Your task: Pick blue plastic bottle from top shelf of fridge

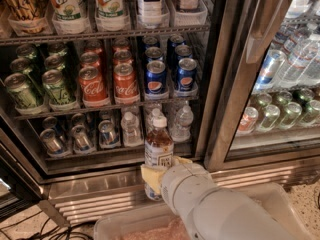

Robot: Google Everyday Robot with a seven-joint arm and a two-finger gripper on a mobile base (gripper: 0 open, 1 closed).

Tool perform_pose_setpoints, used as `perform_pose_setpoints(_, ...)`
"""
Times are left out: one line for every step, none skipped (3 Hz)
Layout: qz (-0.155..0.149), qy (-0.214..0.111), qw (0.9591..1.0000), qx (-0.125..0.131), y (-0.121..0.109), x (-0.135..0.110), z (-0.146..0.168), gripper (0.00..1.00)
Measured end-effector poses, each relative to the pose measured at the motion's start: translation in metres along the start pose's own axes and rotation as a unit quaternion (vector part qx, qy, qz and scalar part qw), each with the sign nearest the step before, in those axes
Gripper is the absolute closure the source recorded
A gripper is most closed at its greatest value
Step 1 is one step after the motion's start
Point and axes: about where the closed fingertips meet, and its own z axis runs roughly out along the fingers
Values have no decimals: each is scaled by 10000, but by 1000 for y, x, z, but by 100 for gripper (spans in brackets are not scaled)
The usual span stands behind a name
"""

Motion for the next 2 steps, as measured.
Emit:
perform_pose_setpoints(-4, 47, 10000, -68, 7, 10, 4, 100)
perform_pose_setpoints(-4, 47, 10000, -68, 7, 10, 4, 100)
